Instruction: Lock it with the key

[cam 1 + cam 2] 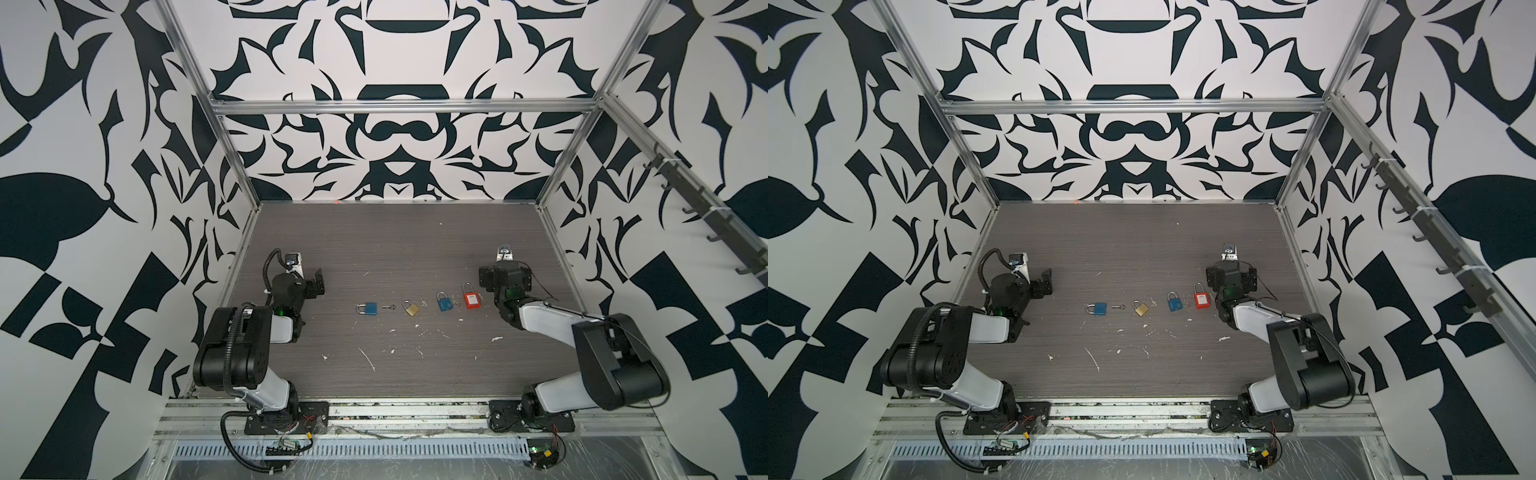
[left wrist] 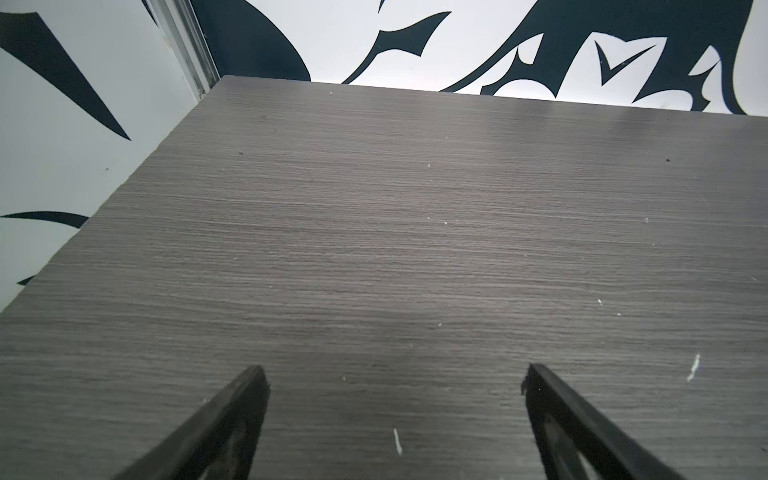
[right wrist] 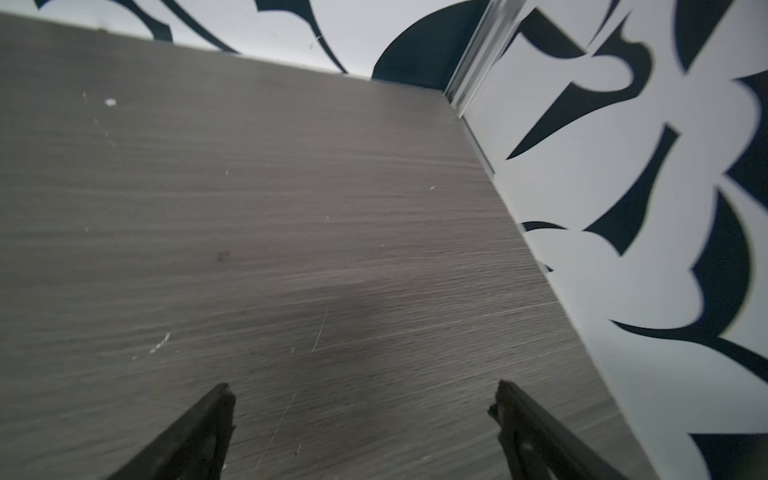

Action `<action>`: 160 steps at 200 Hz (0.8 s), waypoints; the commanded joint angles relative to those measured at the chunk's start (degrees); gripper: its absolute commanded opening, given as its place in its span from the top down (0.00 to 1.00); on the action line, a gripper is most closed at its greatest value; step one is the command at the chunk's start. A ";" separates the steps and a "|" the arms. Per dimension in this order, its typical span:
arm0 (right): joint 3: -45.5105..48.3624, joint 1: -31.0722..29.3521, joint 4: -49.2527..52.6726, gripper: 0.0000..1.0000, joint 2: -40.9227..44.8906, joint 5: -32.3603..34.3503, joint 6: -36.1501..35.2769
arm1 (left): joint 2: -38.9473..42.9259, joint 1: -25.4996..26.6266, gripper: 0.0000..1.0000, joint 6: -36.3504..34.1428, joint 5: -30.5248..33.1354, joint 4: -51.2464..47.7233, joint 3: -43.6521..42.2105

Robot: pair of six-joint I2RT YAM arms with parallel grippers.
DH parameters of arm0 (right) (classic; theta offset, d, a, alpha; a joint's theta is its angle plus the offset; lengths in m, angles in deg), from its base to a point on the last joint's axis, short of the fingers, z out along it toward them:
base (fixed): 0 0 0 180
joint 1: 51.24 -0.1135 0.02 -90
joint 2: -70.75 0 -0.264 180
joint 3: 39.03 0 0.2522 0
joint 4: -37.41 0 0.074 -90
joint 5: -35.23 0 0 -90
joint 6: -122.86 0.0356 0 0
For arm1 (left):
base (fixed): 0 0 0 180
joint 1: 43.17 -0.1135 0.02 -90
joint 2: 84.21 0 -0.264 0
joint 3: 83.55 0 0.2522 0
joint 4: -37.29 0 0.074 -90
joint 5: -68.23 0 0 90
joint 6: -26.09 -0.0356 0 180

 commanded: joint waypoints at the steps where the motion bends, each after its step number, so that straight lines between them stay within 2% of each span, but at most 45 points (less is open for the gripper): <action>1: 6.65 2.78 -20.52 0.00 -2.25 -4.99 -0.24 | 0.14 -0.10 0.01 0.13 -0.66 1.24 -0.13; 8: 9.00 4.62 -24.12 0.00 -2.82 -8.96 2.12 | 0.18 -0.10 0.01 0.11 -0.70 1.24 -0.13; 16: 11.66 5.13 -32.98 0.00 -5.24 -11.88 -0.83 | 0.13 -0.08 0.01 0.07 -0.69 1.24 -0.05; 25: 10.83 5.11 -28.83 0.00 -4.29 -14.65 -1.66 | 0.17 -0.05 0.01 0.15 -0.57 1.16 0.02; 37: 6.73 5.49 -20.43 0.00 -3.84 -13.49 0.32 | 0.11 -0.09 0.01 0.06 -0.57 1.15 0.00; 66: 7.63 5.72 -21.76 0.00 -3.61 -12.10 0.33 | 0.15 -0.05 0.01 0.10 -0.57 1.15 0.04; 160: 7.69 5.64 -21.97 0.01 -3.75 -13.40 -0.42 | 0.22 -0.04 0.01 -0.36 -1.18 0.63 0.25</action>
